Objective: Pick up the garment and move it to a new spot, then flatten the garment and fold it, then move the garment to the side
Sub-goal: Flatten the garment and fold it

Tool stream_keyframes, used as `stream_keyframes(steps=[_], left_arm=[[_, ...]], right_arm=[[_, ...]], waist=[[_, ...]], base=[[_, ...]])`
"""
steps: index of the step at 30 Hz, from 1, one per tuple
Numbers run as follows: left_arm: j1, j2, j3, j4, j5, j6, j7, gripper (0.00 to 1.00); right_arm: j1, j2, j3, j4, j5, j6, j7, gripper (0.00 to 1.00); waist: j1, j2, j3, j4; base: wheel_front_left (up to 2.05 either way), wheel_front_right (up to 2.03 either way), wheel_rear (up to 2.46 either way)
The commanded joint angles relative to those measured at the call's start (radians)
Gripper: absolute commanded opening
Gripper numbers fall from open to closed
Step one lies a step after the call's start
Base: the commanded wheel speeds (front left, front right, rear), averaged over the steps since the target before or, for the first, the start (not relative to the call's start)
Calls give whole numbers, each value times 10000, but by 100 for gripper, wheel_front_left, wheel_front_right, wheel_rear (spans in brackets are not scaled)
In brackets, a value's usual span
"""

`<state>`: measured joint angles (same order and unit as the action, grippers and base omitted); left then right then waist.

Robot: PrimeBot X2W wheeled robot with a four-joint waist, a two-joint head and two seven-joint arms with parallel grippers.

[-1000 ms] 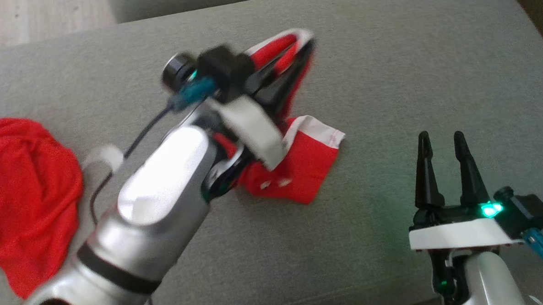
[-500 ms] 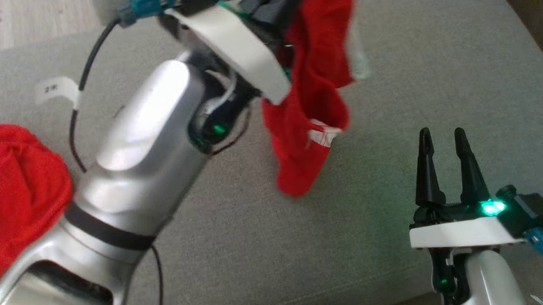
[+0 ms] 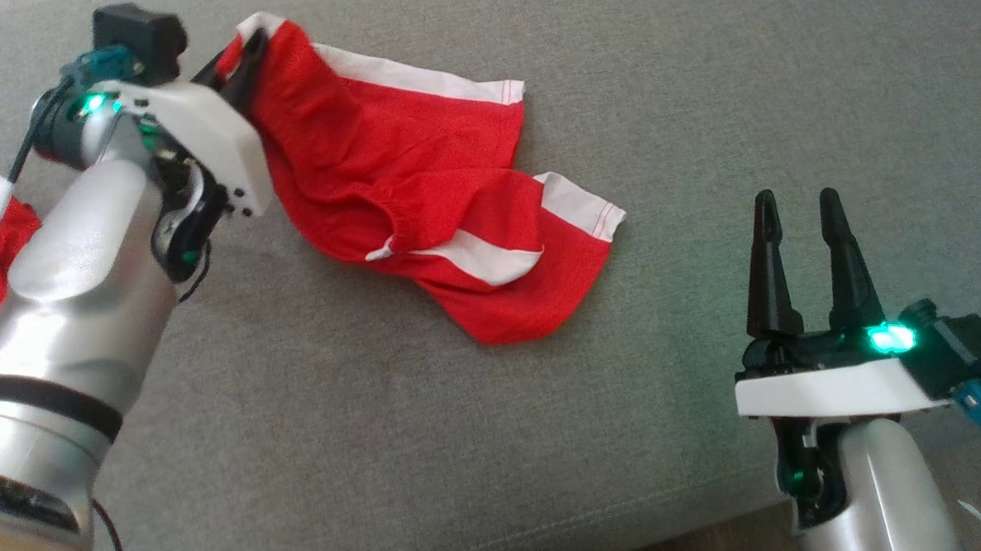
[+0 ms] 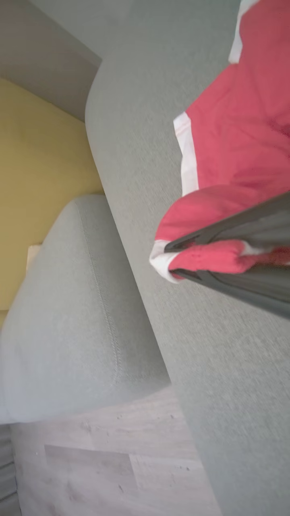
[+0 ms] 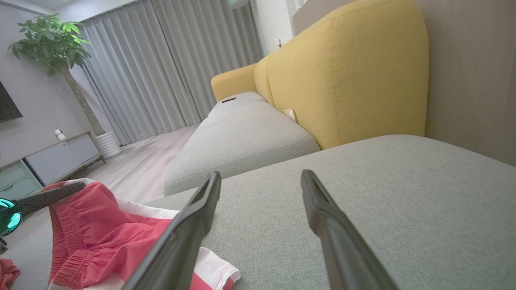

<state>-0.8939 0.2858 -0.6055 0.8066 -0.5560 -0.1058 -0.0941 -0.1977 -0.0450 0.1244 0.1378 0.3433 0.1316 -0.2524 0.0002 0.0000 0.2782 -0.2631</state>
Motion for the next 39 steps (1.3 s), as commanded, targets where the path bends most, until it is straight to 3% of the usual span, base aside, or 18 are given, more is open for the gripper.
stream_keyframes(steps=[1, 2, 3, 10, 16, 29, 39], left_arm=[[-762, 380, 267, 16, 81, 31, -175, 12], [-796, 396, 251, 314, 136, 81, -288, 62], [-816, 387, 242, 612, 171, 140, -390, 100], [-1020, 92, 276, 1895, 199, 193, -1302, 100], [-942, -193, 398, 1513, 348, 137, -1660, 100], [2381, -419, 2087, -3203, 1119, 691, -1675, 100], [5661, -1172, 2903, -5833, 1944, 1131, -1676, 100]], right_arm=[[-267, -52, 252, -325, 14, -9, -94, 100], [-292, -52, 273, -321, -7, -9, -94, 100], [-316, -52, 284, -316, -25, -9, -94, 100], [-391, -52, 112, -283, -258, -9, -94, 100], [-272, -52, -252, -224, -614, -9, -94, 100], [271, -52, -844, -248, -1206, -9, -94, 100], [892, -52, -1051, -336, -1345, -9, -94, 100]], waist=[[-2, 0, 45, 27], [-2, 0, 76, 38], [-2, 0, 91, 52], [-2, 0, 5, 373], [-2, 0, -437, 992], [-2, 0, -1698, 2284], [-2, 0, -2305, 2711]], base=[[0, 0, 0], [0, 0, 0], [0, 0, 0], [0, 0, 0], [0, 0, 0], [0, 0, 0], [0, 0, 0]])
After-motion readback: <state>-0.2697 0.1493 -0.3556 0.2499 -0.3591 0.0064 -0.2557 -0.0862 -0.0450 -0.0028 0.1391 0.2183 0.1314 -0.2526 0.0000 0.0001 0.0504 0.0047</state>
